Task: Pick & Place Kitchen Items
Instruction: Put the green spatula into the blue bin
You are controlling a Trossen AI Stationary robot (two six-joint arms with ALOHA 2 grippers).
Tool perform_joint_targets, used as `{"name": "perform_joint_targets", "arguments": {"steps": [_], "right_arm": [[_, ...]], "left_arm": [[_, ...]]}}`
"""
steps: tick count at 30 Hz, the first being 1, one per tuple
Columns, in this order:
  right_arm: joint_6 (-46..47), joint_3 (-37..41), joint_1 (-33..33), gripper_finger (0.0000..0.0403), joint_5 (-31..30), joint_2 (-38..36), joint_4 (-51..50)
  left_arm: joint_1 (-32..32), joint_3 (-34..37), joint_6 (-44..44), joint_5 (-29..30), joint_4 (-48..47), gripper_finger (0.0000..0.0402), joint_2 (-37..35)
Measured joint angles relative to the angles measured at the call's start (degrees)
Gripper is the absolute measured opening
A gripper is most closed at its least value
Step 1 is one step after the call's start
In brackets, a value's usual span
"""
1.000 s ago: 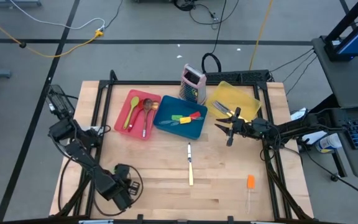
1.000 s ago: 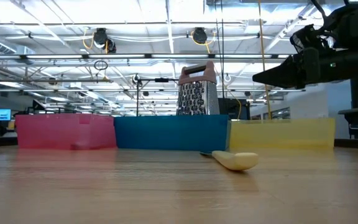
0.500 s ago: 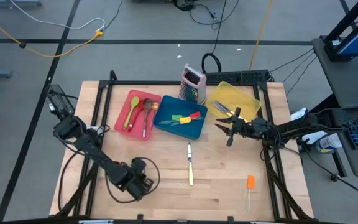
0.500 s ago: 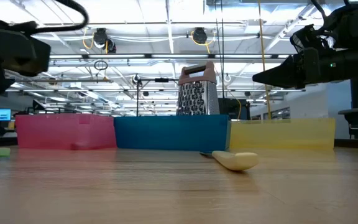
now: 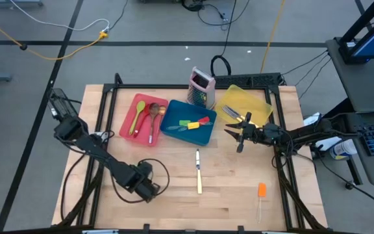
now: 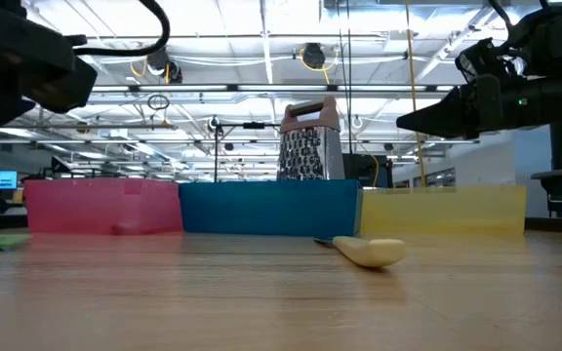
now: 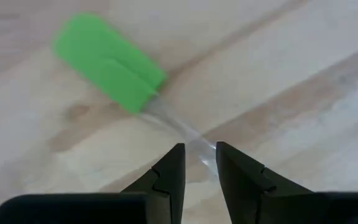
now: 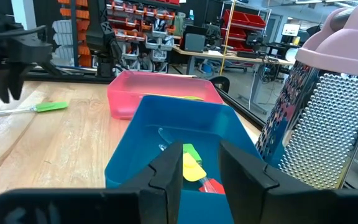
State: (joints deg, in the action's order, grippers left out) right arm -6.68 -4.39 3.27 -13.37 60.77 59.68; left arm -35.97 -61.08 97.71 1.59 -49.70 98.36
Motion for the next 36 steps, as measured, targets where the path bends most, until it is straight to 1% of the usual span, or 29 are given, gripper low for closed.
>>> {"name": "perform_joint_targets", "arguments": {"steps": [4,9,12,17,22,27,33,36], "right_arm": [[0.01,0.01,0.0,0.0093,0.02,0.0,-0.01],[0.01,0.01,0.0,0.0093,0.02,0.0,-0.02],[0.01,0.01,0.0,0.0093,0.02,0.0,-0.02],[0.03,0.01,0.0,0.0093,0.02,0.0,-0.04],[0.03,0.01,0.0,0.0093,0.02,0.0,-0.04],[0.04,0.0,0.0,0.0093,0.02,0.0,-1.05],[1.54,-0.01,0.0,0.0093,0.02,0.02,-2.77],[1.85,0.0,0.0,0.0093,0.05,0.02,-2.96]], "left_arm": [[0.08,0.12,2.23,0.14,-7.02,0.0109,-0.06],[1.3,1.01,1.67,-0.55,-10.08,0.016,-0.1],[2.75,2.19,1.61,-0.39,-9.55,0.0199,-0.17],[6.25,3.67,1.62,0.0,-5.64,0.0261,-0.17],[9.28,3.78,1.86,-0.02,-3.84,0.0304,-0.17],[10.18,3.76,3.06,-0.16,-3.05,0.0313,0.05],[9.21,3.77,7.31,-1.94,-3.64,0.0301,0.27],[8.22,4.06,9.66,-1.89,-3.55,0.0295,0.25]]}}
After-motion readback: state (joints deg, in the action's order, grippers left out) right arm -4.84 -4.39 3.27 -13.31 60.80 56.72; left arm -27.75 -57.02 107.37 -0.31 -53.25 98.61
